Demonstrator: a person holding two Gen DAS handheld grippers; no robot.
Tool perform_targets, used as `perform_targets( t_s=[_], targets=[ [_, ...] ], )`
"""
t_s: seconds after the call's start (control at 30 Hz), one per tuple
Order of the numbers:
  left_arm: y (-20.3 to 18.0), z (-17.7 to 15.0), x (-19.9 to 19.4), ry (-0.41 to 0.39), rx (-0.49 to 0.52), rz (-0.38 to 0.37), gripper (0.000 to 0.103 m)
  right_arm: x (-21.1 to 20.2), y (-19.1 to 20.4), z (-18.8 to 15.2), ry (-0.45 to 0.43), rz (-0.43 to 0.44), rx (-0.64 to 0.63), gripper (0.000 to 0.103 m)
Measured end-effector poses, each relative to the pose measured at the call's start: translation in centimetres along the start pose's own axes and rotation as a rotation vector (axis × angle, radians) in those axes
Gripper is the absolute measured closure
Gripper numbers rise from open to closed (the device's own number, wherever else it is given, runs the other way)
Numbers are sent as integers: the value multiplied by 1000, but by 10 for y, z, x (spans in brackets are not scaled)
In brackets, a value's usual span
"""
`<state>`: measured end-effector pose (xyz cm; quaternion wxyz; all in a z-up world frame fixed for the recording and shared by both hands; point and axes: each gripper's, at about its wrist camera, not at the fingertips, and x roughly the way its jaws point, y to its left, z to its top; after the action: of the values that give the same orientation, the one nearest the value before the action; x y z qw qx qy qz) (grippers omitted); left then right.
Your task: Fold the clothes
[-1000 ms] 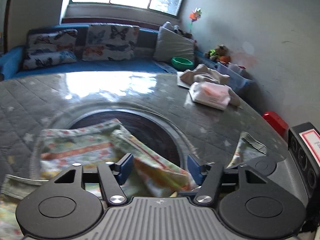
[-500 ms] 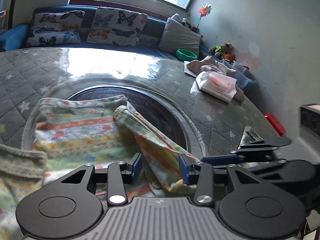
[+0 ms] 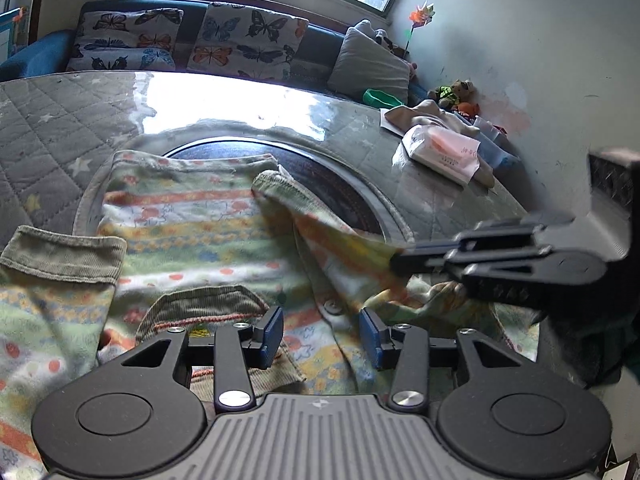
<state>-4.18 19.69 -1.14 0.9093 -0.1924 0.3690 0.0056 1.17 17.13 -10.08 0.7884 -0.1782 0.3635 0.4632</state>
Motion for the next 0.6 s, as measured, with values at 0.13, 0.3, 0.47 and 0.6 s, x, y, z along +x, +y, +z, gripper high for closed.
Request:
perform_targets(
  t_s=[0.13, 0.3, 0.47, 0.6],
  targets=[
    [-1, 0, 1, 2, 5, -5, 57, -15, 1, 16, -33, -116, -151, 99],
    [-4, -1, 5, 10, 20, -11, 57, -6, -28, 33, -30, -294, -210, 99],
    [-4, -4, 8, 24, 25, -12, 57, 9, -59, 48, -13, -459, -234, 98],
    [-3, -4, 7, 28, 30, -15, 56, 22, -77, 48, -8, -522, -153, 95]
  ],
)
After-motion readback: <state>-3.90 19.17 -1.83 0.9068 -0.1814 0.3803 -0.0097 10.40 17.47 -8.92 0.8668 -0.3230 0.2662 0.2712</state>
